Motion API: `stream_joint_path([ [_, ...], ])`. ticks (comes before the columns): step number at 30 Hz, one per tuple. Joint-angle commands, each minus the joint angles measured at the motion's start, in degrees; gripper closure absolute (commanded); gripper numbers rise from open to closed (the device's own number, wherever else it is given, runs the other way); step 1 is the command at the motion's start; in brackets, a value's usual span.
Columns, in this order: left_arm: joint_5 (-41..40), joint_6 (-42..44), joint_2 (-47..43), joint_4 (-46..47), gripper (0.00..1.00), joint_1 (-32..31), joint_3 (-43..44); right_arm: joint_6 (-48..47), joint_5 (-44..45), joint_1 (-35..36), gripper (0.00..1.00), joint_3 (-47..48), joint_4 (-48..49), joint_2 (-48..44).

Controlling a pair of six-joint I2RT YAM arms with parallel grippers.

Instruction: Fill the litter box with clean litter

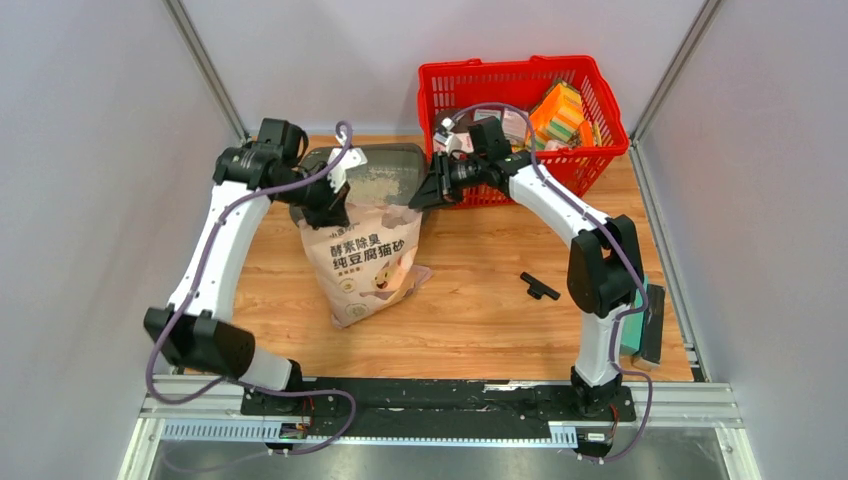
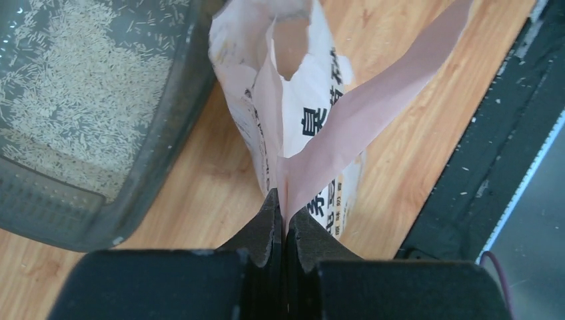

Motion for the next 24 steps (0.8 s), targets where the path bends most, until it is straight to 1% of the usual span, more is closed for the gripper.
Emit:
stream_joint_path([
  [1,2.2,-1.8,-12.1,1.9,1.00,0.1,-6.8,2.0,-1.1,-6.7,1.00,3.5,-0.8,-3.6],
  [2,1.7,-2.0,-16.5,3.6,1.00,0.1,-8.7,3.1,-1.8,-8.3,1.00,3.8,-0.7,-4.2],
  [3,1.6,-1.8,-18.8,5.4,1.00,0.2,-10.7,3.8,-2.7,-9.1,1.00,3.8,-0.6,-4.4],
  [4,1.6,-1.7,-20.9,8.5,1.00,0.1,-14.4,4.9,-4.7,-9.8,1.00,3.5,0.6,-4.8],
  [5,1.6,-1.9,-24.9,10.3,1.00,0.1,-16.2,5.8,-5.6,-10.8,1.00,3.1,1.0,-5.3],
  [8,1.2,-2.6,-31.2,16.4,1.00,0.1,-22.3,8.2,-8.5,-12.4,1.00,0.4,2.9,-6.9],
  [11,0.4,-4.8,-34.7,21.1,1.00,0.1,-26.3,10.3,-10.0,-12.9,1.00,-2.7,4.1,-7.6],
  [12,0.6,-5.4,-35.1,21.7,1.00,0.1,-26.8,13.8,-10.2,-13.0,1.00,-3.9,4.9,-7.9],
  [13,0.6,-5.8,-35.3,22.5,1.00,0.1,-27.1,16.7,-11.0,-13.1,1.00,-4.8,8.1,-8.0],
  [15,0.8,-6.6,-35.5,23.0,1.00,0.0,-27.2,20.4,-12.0,-13.6,1.00,-7.2,12.2,-8.5],
  [18,0.2,-5.5,-35.8,22.6,1.00,0.0,-27.2,21.6,-13.3,-13.7,1.00,-7.8,13.0,-8.3],
  [20,-1.1,-4.3,-36.2,22.1,1.00,-0.1,-27.0,23.2,-12.7,-14.4,1.00,-8.4,12.9,-8.1],
  [24,-3.4,-0.3,-37.4,20.1,1.00,-0.1,-26.4,22.8,-12.5,-15.1,1.00,-5.8,12.8,-8.0],
])
